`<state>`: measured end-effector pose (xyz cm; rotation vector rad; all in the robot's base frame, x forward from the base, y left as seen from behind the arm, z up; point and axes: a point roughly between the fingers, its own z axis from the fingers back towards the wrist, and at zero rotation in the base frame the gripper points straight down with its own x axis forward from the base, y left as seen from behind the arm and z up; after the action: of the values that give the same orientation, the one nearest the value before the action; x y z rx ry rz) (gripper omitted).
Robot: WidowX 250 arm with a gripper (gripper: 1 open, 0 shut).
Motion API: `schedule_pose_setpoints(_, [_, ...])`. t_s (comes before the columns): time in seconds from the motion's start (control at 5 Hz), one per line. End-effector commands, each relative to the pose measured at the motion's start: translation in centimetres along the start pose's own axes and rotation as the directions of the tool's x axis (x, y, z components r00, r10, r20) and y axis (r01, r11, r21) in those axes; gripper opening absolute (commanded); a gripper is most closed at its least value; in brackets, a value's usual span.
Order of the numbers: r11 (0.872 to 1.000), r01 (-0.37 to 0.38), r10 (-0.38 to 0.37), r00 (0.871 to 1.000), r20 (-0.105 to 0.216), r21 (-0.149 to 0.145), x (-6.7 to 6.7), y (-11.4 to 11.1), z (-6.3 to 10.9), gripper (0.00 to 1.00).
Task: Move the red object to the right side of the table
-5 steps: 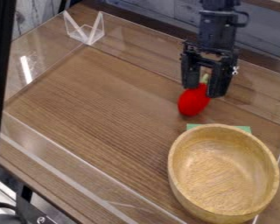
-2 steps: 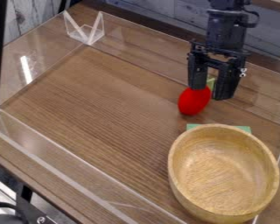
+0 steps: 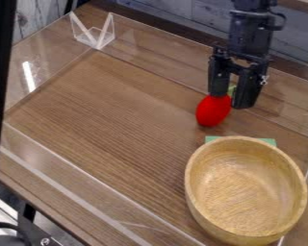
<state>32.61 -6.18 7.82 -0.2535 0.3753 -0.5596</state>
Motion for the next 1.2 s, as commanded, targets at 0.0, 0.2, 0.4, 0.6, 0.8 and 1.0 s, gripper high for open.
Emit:
schedule_pose_setpoints(0.0, [1.0, -0.016, 0.014, 0.997, 0.075, 0.025, -0.7, 0.5, 1.7, 1.0])
schedule_pose_setpoints(0.2, [0.998, -0.057, 0.055, 0.993, 0.101, 0.017, -1.5, 1.5, 1.6, 1.0])
schedule_pose_setpoints(0.4, [0.999, -0.022, 0.018, 0.995, 0.096, 0.042, -1.6, 2.2, 2.7, 1.0])
schedule_pose_setpoints(0.6, [0.998, 0.025, -0.03, 0.995, 0.092, 0.057, -1.5, 2.5, 3.5, 1.0])
schedule_pose_setpoints(0.8, [0.996, 0.068, -0.073, 0.994, 0.087, 0.063, -1.3, 2.9, 3.7, 1.0])
schedule_pose_setpoints(1.0, [0.998, 0.036, -0.04, 0.994, 0.099, 0.046, -1.8, 3.4, 2.7, 1.0])
